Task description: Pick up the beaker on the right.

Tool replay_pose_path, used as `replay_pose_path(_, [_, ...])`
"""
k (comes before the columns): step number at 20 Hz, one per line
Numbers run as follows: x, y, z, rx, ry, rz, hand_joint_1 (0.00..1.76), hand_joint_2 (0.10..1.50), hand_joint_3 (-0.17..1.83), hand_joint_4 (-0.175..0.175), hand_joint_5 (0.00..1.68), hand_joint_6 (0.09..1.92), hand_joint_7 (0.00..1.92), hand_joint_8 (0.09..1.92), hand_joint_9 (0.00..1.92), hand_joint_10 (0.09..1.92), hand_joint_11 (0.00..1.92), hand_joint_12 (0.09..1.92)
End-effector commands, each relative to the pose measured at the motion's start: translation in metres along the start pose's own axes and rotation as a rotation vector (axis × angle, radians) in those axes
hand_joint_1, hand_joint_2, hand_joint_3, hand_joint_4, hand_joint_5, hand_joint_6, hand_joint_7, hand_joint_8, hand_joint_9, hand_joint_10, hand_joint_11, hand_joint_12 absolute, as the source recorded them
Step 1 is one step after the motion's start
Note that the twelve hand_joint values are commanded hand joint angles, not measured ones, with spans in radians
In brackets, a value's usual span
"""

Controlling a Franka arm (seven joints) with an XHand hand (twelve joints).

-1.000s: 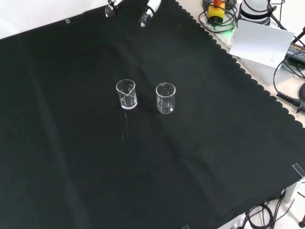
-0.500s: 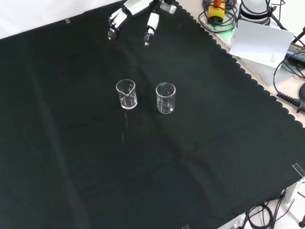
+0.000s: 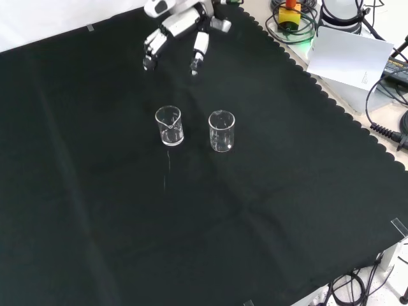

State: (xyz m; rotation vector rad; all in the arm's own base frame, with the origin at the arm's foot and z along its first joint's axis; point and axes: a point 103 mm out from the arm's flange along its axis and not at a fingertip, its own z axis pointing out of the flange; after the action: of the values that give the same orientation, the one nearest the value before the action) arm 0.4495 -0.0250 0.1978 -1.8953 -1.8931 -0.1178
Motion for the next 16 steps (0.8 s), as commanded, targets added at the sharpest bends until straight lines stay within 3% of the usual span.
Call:
replay_pose_path(1, [0.01, 0.034, 0.032, 0.024, 0.069, -0.071, 0.81, 0.93, -0.17, -0.024, 0.43, 0.09, 0.14, 0.64, 0.33, 0.7, 0.06, 1.42])
replay_pose_path(3, [0.01, 0.038, 0.035, 0.026, 0.105, -0.087, 0.81, 0.92, -0.17, -0.024, 0.43, 0.09, 0.13, 0.64, 0.33, 0.7, 0.06, 1.42])
replay_pose_path(16, [0.003, 0.055, 0.06, 0.056, 0.12, -0.184, 0.82, 0.89, -0.17, -0.027, 0.38, 0.09, 0.12, 0.63, 0.28, 0.68, 0.02, 1.41])
